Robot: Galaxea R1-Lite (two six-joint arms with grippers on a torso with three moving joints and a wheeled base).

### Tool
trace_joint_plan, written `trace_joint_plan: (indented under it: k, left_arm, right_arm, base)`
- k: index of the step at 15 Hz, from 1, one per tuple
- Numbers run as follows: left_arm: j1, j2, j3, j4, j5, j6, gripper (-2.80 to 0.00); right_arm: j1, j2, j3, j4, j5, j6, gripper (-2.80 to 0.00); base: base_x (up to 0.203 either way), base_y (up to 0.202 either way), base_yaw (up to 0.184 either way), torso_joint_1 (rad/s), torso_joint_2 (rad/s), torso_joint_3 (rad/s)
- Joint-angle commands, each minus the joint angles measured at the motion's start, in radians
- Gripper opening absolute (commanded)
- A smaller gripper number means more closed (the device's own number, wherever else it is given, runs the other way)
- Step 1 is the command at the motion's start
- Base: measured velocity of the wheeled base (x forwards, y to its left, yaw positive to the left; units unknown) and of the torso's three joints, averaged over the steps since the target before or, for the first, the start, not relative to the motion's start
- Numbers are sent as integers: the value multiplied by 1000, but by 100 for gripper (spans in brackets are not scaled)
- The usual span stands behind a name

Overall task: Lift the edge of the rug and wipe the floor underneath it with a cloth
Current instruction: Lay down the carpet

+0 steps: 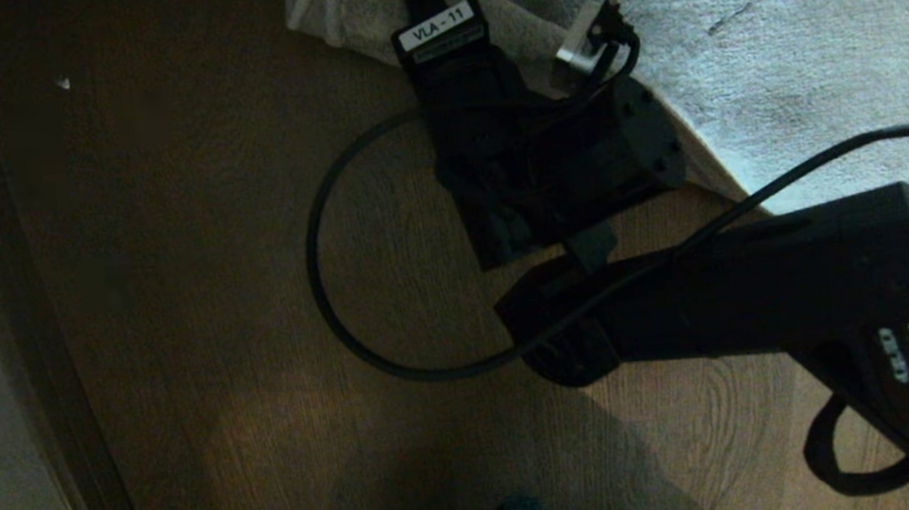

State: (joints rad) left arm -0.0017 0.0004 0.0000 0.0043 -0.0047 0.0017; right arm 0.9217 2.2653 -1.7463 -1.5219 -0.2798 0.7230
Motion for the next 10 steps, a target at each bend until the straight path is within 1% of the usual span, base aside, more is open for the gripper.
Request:
trace_joint_plan:
  k: [1,3,7,10]
  left_arm:
    - [0,0,0,0,0,0,-280]
    - [0,0,0,0,0,0,-280]
    - [0,0,0,0,0,0,-280]
    - [0,0,0,0,0,0,-280]
  right_arm:
    - [0,2,2,-48,-2,4,0]
    - [0,0,2,-48,-5,34,0]
    - [1,0,19,-48,-4,38,0]
    - [40,-6,61,-48,-4,40,0]
  base:
    - [0,0,0,0,0,0]
    - [0,0,0,0,0,0]
    - [0,0,0,0,0,0]
    - [0,0,0,0,0,0]
